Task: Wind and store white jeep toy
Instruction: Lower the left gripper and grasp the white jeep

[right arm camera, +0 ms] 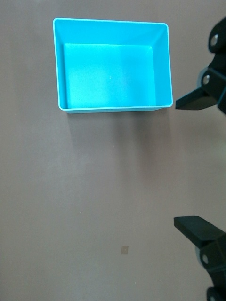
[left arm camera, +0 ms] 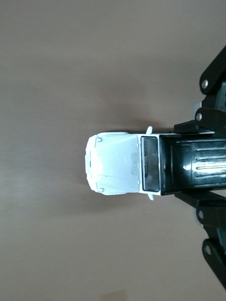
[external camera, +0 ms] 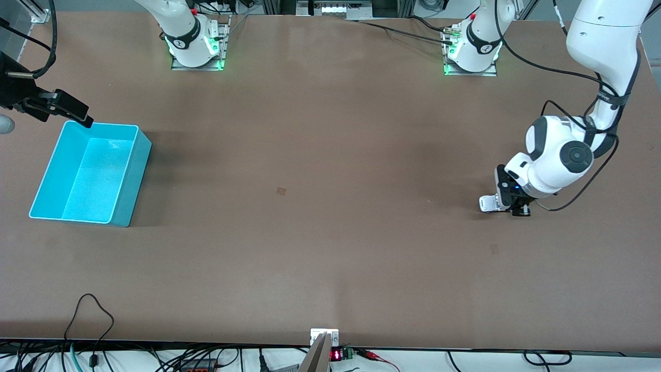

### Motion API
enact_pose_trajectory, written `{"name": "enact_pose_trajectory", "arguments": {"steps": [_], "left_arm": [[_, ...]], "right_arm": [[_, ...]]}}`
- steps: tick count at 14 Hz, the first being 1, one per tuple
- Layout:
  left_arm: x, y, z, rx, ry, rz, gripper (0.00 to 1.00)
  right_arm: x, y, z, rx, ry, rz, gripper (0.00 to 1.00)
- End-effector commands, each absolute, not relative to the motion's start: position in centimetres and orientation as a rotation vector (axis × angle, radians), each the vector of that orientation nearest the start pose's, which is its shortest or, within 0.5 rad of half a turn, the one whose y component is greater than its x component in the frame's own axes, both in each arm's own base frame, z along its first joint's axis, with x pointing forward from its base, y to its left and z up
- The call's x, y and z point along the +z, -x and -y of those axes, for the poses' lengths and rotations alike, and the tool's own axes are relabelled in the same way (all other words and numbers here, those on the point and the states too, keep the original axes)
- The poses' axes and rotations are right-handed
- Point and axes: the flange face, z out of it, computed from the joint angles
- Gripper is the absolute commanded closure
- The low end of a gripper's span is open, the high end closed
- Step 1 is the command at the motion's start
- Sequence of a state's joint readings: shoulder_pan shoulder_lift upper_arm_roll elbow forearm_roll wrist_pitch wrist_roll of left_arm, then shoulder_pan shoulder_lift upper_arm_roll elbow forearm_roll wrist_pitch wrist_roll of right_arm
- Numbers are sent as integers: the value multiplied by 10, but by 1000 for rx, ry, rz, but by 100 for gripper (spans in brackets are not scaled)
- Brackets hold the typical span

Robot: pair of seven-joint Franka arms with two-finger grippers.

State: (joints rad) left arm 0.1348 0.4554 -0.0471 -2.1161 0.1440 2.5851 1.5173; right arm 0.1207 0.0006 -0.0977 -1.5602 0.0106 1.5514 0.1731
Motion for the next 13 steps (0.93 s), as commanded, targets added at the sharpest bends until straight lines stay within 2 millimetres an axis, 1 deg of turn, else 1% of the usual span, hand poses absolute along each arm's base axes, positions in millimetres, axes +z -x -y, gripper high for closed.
{"name": "enact_pose_trajectory", "arguments": {"steps": [1,3,4,5,6,8,9,10,11,12,13], "left_arm": [[159,-575,-98,115,2190,-2239,75],[154,-577,-142,108,2157,-2271,75],[149,-574,-161,109,2149,-2287,75],[145,-573,-186,106,2159,-2275,75],[140,-572,-200,105,2149,-2288,75],[141,-567,-227,99,2167,-2263,76],[143,-566,-235,96,2162,-2264,76],[143,-567,-238,95,2156,-2265,76],[143,-561,-253,98,2174,-2247,76],[143,-558,-261,98,2182,-2237,76],[146,-560,-263,93,2166,-2244,75]], "right_arm": [[634,-552,-14,4,3109,-250,0],[634,-552,-14,4,3109,-250,0],[633,-553,-14,6,3109,-248,0],[633,-552,-14,6,3109,-248,0],[633,-552,-15,6,3108,-247,0],[634,-552,-15,4,3107,-247,0],[634,-552,-15,4,3107,-247,0],[633,-553,-15,6,3108,-248,0],[633,-553,-14,4,3107,-250,0],[633,-553,-15,4,3106,-247,0],[633,-553,-15,4,3109,-250,0]]}}
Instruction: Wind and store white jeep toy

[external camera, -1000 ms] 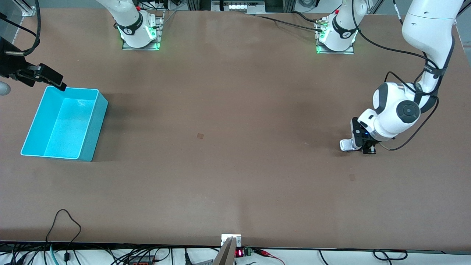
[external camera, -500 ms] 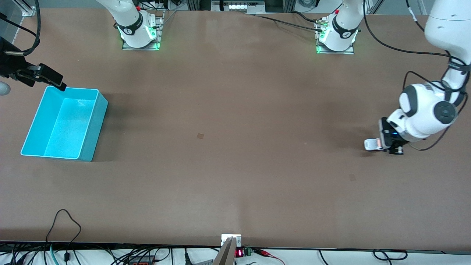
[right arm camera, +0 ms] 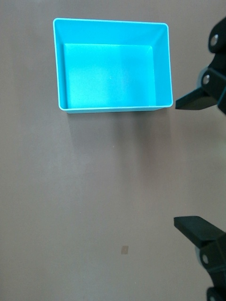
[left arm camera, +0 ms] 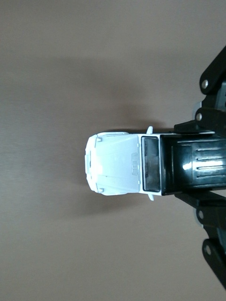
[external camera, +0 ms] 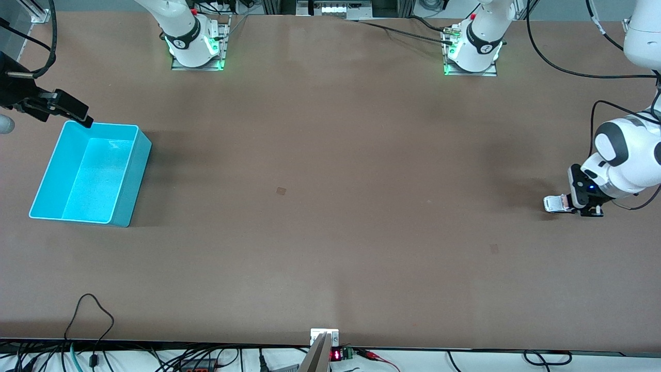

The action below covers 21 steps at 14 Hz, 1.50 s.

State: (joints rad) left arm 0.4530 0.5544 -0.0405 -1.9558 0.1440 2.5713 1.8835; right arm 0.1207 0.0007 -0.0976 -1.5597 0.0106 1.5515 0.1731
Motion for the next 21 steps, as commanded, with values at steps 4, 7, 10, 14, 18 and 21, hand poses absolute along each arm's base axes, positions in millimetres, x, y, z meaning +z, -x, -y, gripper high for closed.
{"name": "enact_pose_trajectory", "arguments": {"steps": [4,7,10,14,18,21], "left_arm": [[140,-565,-267,91,2133,-2273,75],[144,-568,-266,87,2126,-2272,74],[146,-568,-261,97,2140,-2293,0],[187,-587,-243,174,2191,-2382,0],[237,-594,-217,267,2258,-2367,0],[289,-601,-176,375,2372,-2270,0]], "right_arm": [[632,-554,-16,8,3110,-243,0],[632,-553,-16,8,3111,-243,0],[632,-553,-16,8,3111,-243,0],[633,-553,-16,3,3111,-245,0],[632,-554,-14,6,3108,-252,0],[630,-555,-14,6,3108,-253,0]]}}
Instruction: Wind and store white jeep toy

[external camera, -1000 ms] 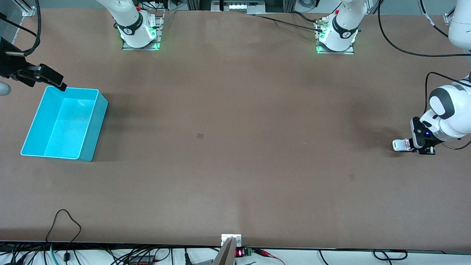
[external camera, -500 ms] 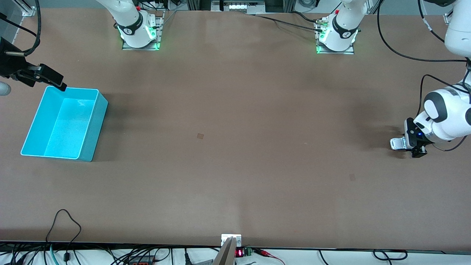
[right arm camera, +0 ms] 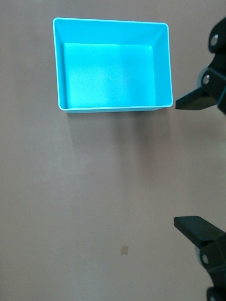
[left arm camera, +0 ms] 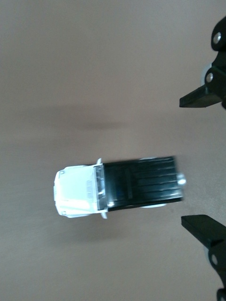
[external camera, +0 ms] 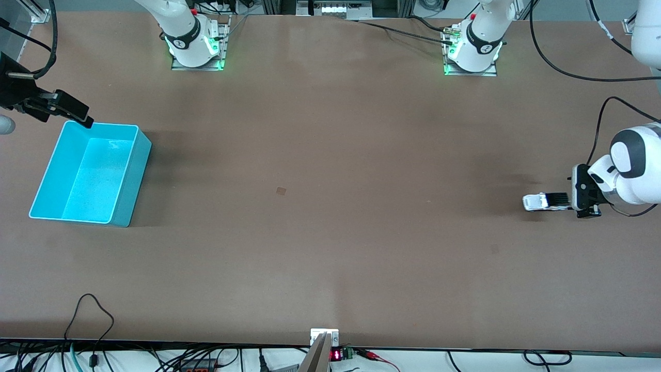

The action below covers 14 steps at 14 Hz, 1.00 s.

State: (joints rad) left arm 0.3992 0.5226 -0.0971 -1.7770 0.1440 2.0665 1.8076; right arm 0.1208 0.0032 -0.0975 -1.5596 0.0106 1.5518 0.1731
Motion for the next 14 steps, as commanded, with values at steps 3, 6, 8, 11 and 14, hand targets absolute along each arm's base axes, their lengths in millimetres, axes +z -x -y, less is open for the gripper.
{"name": "enact_pose_trajectory", "arguments": {"steps": [3,6,8,11,14], "left_arm": [[337,-620,-137,504,2491,-2145,0],[375,-628,-92,651,2647,-1905,0],[407,-631,-57,735,2733,-1701,0],[445,-629,-15,809,2846,-1383,0],[476,-624,8,831,2990,-1073,0]], "right_arm": [[630,-555,-14,6,3109,-253,0],[630,-555,-15,6,3111,-248,0],[630,-555,-16,5,3113,-246,0],[630,-555,-16,8,3113,-246,0],[631,-555,-14,6,3106,-252,0]]}}
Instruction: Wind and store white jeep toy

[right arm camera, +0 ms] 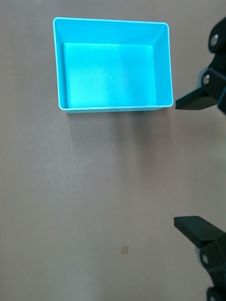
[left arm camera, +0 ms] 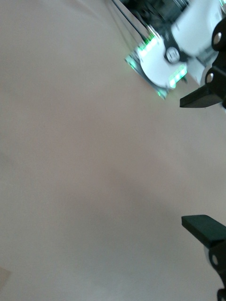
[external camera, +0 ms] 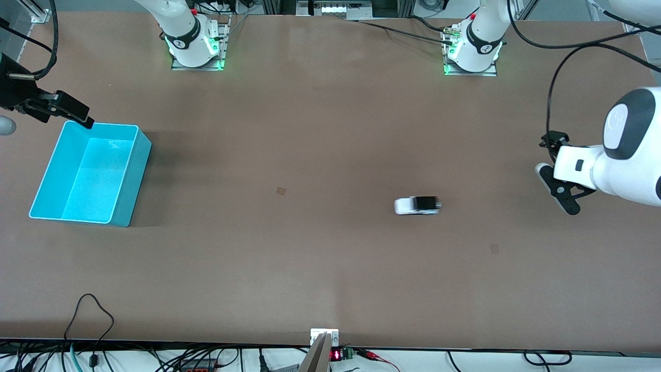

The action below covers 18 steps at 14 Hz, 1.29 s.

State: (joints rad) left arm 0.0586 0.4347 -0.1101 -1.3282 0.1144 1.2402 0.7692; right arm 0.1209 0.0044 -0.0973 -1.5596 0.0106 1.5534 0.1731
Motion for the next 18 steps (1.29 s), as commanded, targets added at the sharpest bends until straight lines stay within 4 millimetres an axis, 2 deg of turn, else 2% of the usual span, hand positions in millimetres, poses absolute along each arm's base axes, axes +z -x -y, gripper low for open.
{"name": "enact_pose_trajectory", "arguments": {"steps": [1,2,4,6,8,9,10,14,17,18], "left_arm": [[485,-622,13,793,3038,-1036,0],[501,-617,15,736,3078,-990,0],[524,-599,16,626,3111,-778,0],[539,-577,33,512,3121,-472,0],[545,-569,47,495,3116,-207,0],[549,-568,55,477,3110,-132,0],[551,-571,52,434,3111,-81,0],[557,-586,42,224,3140,-62,0],[565,-575,38,26,3153,-34,0],[566,-574,38,21,3155,-33,0]], "right_arm": [[631,-555,-14,6,3106,-252,0],[630,-555,-13,6,3106,-255,0],[630,-555,-13,6,3107,-257,0],[630,-555,-14,8,3108,-253,0],[630,-555,-14,6,3111,-250,0],[630,-555,-14,6,3109,-253,0],[630,-555,-14,8,3111,-253,0],[630,-555,-14,6,3109,-253,0],[630,-555,-13,6,3109,-255,0],[630,-555,-13,8,3109,-255,0]]}}
